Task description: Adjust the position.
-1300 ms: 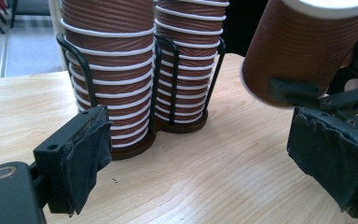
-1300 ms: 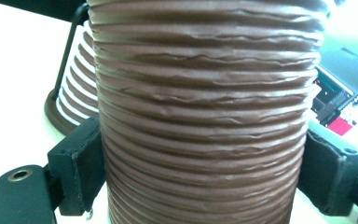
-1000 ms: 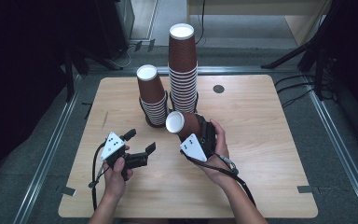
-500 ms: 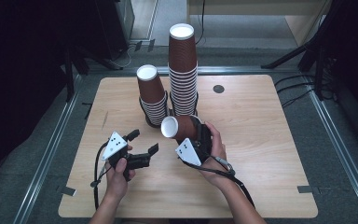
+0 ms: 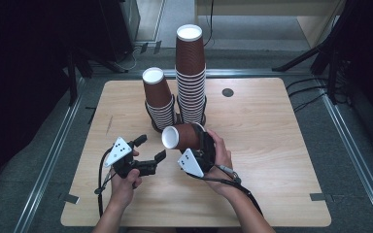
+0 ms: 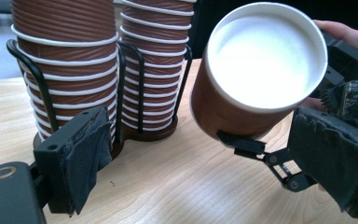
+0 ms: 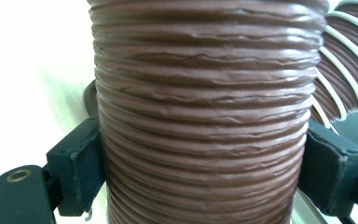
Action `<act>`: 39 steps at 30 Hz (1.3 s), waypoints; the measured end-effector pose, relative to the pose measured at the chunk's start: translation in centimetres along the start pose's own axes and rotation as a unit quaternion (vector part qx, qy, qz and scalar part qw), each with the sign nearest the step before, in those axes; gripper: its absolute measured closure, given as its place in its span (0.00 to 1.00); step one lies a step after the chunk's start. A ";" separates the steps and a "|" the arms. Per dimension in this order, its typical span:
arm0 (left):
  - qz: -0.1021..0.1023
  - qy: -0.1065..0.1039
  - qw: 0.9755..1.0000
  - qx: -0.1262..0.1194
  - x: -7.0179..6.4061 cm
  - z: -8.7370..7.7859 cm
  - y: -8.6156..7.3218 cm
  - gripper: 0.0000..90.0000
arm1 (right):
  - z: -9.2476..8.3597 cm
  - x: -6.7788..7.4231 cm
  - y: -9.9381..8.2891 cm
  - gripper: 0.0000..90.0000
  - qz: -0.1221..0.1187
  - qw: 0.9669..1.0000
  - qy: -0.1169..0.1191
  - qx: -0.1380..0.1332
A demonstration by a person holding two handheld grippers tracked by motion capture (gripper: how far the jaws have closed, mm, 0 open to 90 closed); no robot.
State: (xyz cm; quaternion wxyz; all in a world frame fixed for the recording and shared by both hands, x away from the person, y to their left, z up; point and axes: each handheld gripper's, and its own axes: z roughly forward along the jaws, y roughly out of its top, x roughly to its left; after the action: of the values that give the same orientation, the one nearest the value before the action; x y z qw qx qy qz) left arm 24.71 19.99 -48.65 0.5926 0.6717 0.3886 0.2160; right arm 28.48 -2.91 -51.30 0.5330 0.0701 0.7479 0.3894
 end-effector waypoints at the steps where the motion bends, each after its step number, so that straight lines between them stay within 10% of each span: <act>1: 0.002 -0.001 1.000 0.002 -0.1 0.0 0.0 0.07 | 0.0 0.1 0.0 0.15 -0.004 1.000 0.000 -0.001; 28: 0.006 -0.030 0.999 0.010 -0.9 0.5 0.1 0.08 | 0.4 2.2 1.6 0.15 -0.086 0.996 0.015 -0.022; 39: -0.004 -0.032 0.999 0.012 -0.8 0.5 0.2 0.23 | 0.5 2.4 1.8 0.15 -0.100 0.994 0.017 -0.031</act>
State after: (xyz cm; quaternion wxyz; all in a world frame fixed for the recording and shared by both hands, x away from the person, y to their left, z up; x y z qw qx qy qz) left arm 24.67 19.03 -48.47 0.5972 0.6839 0.3747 0.1878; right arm 27.31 -0.19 -51.93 0.5582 -0.0284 0.7480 0.3579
